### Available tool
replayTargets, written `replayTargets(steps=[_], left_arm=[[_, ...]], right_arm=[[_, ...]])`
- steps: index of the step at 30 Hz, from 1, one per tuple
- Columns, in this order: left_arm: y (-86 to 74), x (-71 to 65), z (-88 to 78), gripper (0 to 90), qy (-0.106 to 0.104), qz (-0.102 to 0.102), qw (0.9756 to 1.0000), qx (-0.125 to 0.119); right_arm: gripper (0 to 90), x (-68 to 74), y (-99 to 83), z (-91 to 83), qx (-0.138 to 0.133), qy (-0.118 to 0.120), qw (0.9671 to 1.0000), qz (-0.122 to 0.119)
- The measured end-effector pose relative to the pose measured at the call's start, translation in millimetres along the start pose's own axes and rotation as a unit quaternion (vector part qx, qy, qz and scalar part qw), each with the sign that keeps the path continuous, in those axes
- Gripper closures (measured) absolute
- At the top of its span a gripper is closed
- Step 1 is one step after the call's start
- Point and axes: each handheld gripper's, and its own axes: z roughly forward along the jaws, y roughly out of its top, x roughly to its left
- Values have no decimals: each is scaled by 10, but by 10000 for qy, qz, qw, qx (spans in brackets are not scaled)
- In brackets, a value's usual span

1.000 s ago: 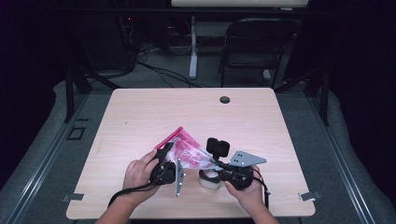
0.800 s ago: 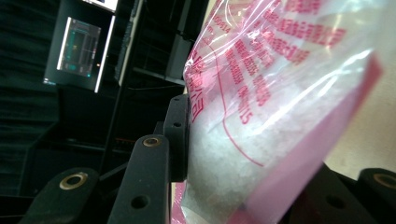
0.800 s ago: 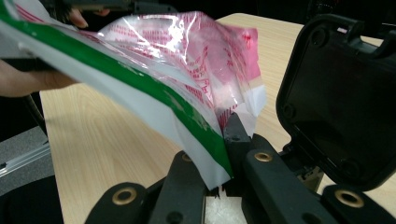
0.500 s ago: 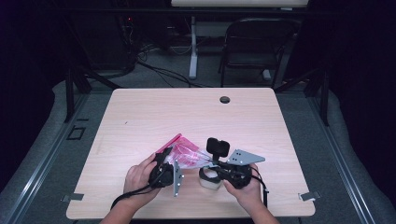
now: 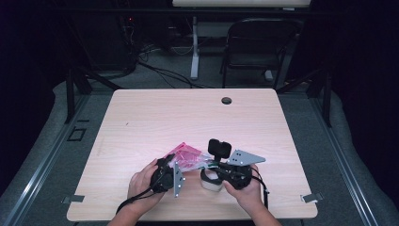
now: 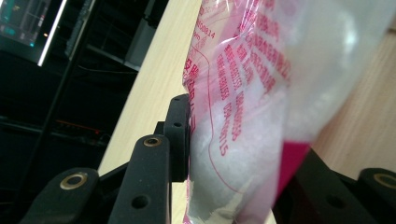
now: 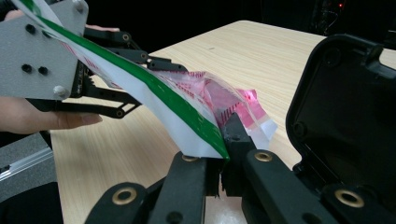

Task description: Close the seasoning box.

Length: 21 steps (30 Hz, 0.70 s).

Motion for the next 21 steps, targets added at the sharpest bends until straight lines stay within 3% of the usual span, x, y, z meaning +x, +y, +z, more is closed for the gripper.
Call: replayTargets(steps=[10, 20, 21], left_arm=[[-45, -5, 24, 692, -360, -560, 9978, -46], [-131, -21, 72, 693, -754, -1028, 9918, -25], [-153, -28, 85, 694, -870, -1176, 9892, -6]], right_arm=[[885, 15, 14, 20, -34, 77, 10000, 41], [884, 35, 29, 86, -40, 194, 9998, 71], [885, 42, 36, 100, -35, 222, 9997, 47]])
